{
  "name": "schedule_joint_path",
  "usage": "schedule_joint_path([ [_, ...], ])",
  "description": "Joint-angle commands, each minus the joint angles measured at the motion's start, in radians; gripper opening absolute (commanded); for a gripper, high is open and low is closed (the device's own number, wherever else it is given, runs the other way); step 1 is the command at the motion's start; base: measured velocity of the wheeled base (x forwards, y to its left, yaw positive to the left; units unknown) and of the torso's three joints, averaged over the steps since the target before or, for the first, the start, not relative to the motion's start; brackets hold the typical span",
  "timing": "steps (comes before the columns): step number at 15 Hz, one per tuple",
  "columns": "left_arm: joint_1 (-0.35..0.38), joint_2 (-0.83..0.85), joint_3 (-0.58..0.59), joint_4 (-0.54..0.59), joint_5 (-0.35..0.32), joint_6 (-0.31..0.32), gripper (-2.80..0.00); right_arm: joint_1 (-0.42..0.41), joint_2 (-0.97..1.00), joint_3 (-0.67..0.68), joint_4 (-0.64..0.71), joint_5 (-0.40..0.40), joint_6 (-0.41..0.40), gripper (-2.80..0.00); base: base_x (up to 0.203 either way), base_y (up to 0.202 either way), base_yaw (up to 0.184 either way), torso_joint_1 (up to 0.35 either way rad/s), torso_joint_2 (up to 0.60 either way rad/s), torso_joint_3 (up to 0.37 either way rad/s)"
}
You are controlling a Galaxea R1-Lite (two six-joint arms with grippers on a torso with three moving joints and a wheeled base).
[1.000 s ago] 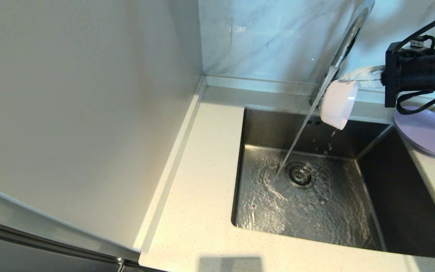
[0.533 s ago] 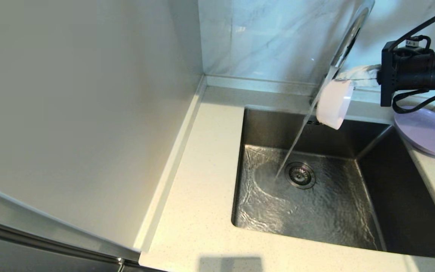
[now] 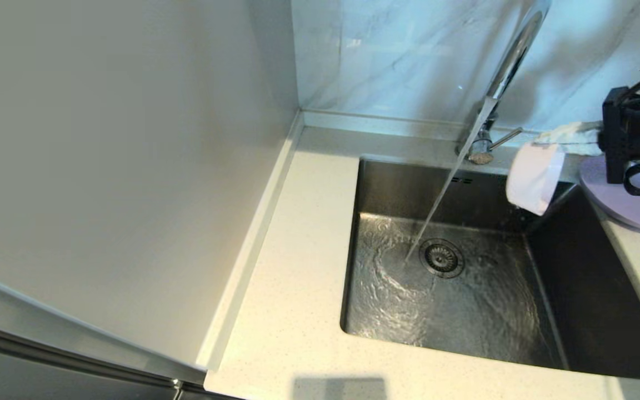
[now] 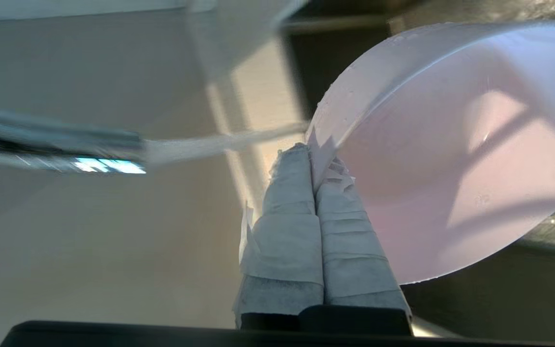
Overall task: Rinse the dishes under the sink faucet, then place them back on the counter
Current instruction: Rinse the bowl, then place the bowl on the table
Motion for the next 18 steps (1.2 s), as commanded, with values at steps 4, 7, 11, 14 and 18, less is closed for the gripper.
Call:
schedule_joint_path([
  [4,0.0,0.0,0.0,0.0,0.0,0.0,-2.8,-0.027,-0.212,0.139,-0.002,-0.155,-0.498,-2.8,0.0,0.0,0.0,0.0,0.0,0.0],
  [7,0.0,0.0,0.0,0.0,0.0,0.0,-2.8,0.001,-0.29,0.14,-0.021,-0.174,-0.664,-2.8,0.0,0.0,0.0,0.0,0.0,0.0],
  [11,0.0,0.0,0.0,0.0,0.0,0.0,-2.8,0.097,-0.353,0.081,-0.216,-0.166,-0.468,-2.8,0.0,0.0,0.0,0.0,0.0,0.0],
  [14,0.0,0.0,0.0,0.0,-0.001,0.0,-2.8,0.11,-0.37,0.081,-0.192,-0.172,-0.368,-2.8,0.0,0.0,0.0,0.0,0.0,0.0],
  [18,0.0,0.0,0.0,0.0,0.0,0.0,-2.8,0.111,-0.413,0.337,-0.152,-0.213,-0.425,-2.8,0.0,0.0,0.0,0.0,0.0,0.0],
])
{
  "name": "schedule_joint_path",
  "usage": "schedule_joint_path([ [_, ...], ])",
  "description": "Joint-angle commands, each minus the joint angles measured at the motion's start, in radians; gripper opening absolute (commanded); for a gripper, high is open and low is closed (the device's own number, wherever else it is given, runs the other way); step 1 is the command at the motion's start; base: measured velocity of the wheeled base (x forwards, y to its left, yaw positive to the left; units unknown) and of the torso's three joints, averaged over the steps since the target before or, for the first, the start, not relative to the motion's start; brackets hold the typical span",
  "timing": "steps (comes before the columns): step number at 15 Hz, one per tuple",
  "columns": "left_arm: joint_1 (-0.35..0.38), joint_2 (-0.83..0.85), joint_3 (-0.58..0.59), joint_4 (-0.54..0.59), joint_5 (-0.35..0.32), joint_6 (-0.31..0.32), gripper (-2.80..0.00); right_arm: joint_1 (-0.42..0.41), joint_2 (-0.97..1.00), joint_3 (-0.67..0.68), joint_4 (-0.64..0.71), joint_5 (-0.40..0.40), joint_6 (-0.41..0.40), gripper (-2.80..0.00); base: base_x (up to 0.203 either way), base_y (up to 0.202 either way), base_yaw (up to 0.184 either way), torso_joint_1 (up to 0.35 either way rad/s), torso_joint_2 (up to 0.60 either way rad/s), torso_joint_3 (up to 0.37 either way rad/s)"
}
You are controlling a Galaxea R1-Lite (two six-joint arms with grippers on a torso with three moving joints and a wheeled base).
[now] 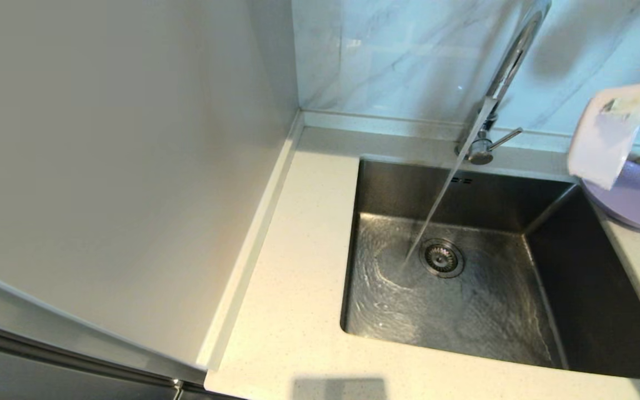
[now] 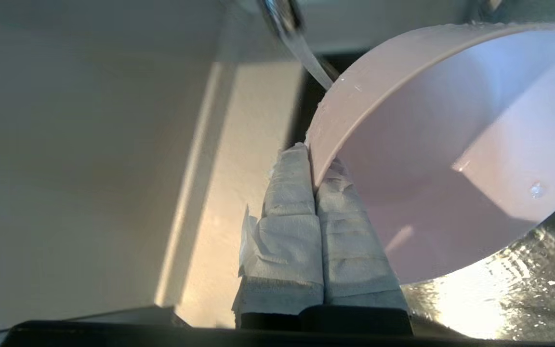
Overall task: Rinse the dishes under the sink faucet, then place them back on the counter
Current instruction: Place the bowl on the table
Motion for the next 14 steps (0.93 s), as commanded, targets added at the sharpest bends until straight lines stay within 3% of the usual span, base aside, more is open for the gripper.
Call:
schedule_joint_path([
  [1,0.0,0.0,0.0,0.0,0.0,0.0,-2.8,0.0,-0.016,0.032,-0.002,-0.017,-0.014,-2.8,0.0,0.0,0.0,0.0,0.0,0.0],
  [4,0.0,0.0,0.0,0.0,0.0,0.0,-2.8,0.001,0.011,-0.242,-0.004,-0.045,-0.031,-2.8,0.0,0.0,0.0,0.0,0.0,0.0],
  [6,0.0,0.0,0.0,0.0,0.0,0.0,-2.8,0.001,0.017,-0.312,0.0,-0.052,-0.036,-2.8,0.0,0.0,0.0,0.0,0.0,0.0],
  [8,0.0,0.0,0.0,0.0,0.0,0.0,-2.8,0.001,0.006,-0.232,0.004,-0.06,-0.042,-2.8,0.0,0.0,0.0,0.0,0.0,0.0],
  [11,0.0,0.0,0.0,0.0,-0.002,0.0,-2.8,0.001,-0.018,0.03,0.035,-0.114,-0.087,-2.8,0.0,0.0,0.0,0.0,0.0,0.0],
  [13,0.0,0.0,0.0,0.0,-0.002,0.0,-2.8,-0.001,-0.018,0.044,0.075,-0.189,-0.239,-2.8,0.0,0.0,0.0,0.0,0.0,0.0],
  [14,0.0,0.0,0.0,0.0,0.0,0.0,-2.8,-0.002,-0.014,0.024,0.081,-0.202,-0.277,-2.8,0.0,0.0,0.0,0.0,0.0,0.0],
])
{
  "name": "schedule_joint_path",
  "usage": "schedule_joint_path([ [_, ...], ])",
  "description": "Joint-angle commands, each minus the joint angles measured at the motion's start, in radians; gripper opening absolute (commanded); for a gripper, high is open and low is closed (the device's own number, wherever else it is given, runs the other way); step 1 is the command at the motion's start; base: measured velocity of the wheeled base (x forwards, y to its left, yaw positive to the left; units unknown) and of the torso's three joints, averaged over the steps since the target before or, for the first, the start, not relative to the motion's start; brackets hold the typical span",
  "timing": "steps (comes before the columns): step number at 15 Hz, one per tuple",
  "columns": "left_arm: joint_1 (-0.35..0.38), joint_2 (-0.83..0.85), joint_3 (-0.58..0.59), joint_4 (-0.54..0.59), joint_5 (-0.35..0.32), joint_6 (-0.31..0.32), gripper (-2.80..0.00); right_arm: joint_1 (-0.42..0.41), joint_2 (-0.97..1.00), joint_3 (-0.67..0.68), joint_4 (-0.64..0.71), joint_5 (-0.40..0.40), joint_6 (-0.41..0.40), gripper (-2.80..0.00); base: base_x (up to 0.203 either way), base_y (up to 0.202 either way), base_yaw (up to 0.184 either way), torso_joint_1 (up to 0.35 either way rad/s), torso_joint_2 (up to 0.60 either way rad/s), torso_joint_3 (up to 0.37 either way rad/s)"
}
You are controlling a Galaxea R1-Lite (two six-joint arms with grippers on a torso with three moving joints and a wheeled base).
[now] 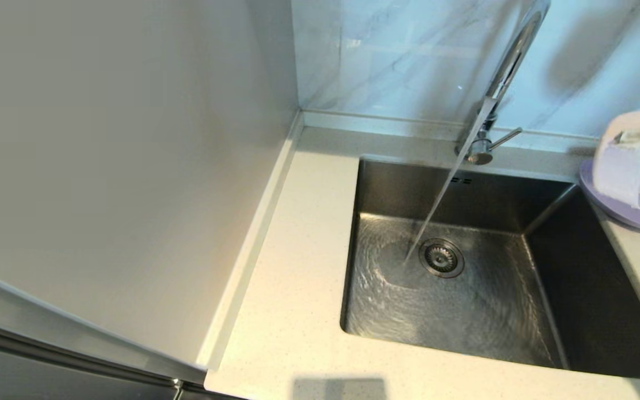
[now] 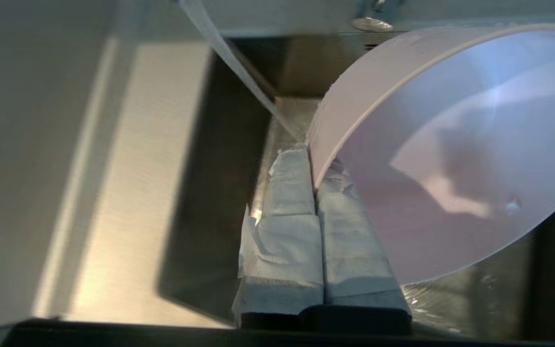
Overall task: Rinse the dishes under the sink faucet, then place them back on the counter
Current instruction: Place the bowl on the table
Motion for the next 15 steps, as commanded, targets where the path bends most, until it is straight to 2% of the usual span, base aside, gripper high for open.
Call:
schedule_joint_path([
  [1,0.0,0.0,0.0,0.0,0.0,-0.001,-2.8,-0.002,0.009,-0.021,0.006,-0.014,-0.087,-2.8,0.0,0.0,0.0,0.0,0.0,0.0],
  [3,0.0,0.0,0.0,0.0,0.0,-0.001,-2.8,-0.006,0.018,-0.028,0.024,-0.014,-0.193,-2.8,0.0,0.0,0.0,0.0,0.0,0.0],
  [6,0.0,0.0,0.0,0.0,0.0,-0.001,-2.8,-0.034,0.051,-0.039,0.141,-0.016,-0.374,-2.8,0.0,0.0,0.0,0.0,0.0,0.0],
  [10,0.0,0.0,0.0,0.0,0.0,-0.001,-2.8,-0.142,0.11,-0.035,0.266,-0.016,-0.643,-2.8,0.0,0.0,0.0,0.0,0.0,0.0],
  [12,0.0,0.0,0.0,0.0,0.0,-0.001,-2.8,-0.19,0.156,-0.027,0.282,-0.02,-0.687,-2.8,0.0,0.0,0.0,0.0,0.0,0.0],
  [15,0.0,0.0,0.0,0.0,0.0,-0.001,-2.8,-0.242,0.221,0.008,0.277,-0.104,-0.712,-2.8,0.0,0.0,0.0,0.0,0.0,0.0],
])
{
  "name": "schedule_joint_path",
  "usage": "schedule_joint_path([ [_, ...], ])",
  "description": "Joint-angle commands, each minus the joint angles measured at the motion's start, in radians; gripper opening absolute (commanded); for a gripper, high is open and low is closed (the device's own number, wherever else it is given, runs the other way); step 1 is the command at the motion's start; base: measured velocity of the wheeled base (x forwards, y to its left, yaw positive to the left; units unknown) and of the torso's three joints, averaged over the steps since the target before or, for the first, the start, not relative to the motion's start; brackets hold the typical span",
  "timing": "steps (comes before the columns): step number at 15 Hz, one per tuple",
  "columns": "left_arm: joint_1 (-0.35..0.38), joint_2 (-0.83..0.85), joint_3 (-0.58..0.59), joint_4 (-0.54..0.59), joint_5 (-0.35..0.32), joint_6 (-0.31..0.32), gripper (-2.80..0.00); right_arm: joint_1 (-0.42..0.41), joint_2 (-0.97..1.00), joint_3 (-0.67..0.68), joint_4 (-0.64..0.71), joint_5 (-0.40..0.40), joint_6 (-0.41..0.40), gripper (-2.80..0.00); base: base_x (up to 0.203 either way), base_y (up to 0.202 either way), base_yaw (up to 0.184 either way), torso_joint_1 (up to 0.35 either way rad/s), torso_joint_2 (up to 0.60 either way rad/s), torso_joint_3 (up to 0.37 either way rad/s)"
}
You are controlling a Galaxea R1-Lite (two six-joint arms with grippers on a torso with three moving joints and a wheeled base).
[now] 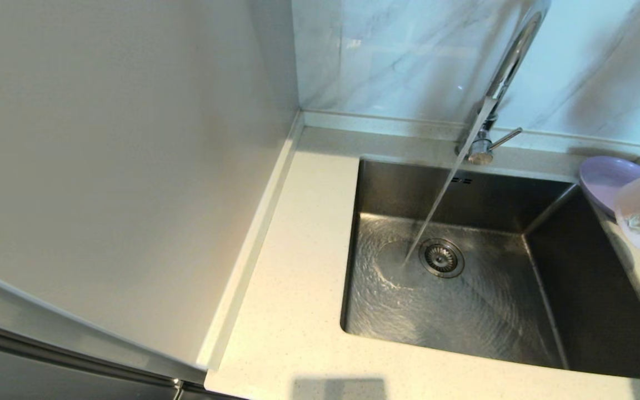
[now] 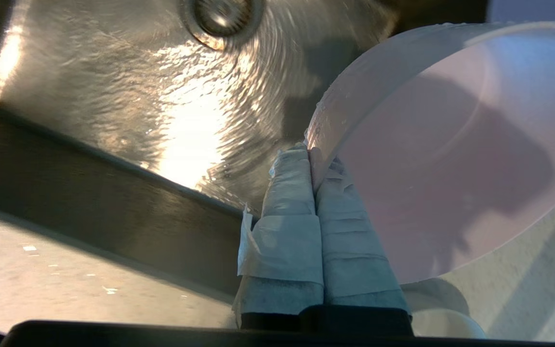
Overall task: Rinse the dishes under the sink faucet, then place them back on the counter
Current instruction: Place the bowl on the table
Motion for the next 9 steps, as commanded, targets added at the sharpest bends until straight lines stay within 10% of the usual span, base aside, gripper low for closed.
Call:
schedule_joint_path([
  [1,0.0,0.0,0.0,0.0,0.0,0.0,-2.8,-0.053,0.078,0.015,0.001,-0.026,-0.029,-2.8,0.0,0.0,0.0,0.0,0.0,0.0],
  [9,0.0,0.0,0.0,0.0,0.0,0.0,-2.8,-0.224,0.233,0.019,-0.127,-0.036,-0.101,-2.8,0.0,0.0,0.0,0.0,0.0,0.0],
])
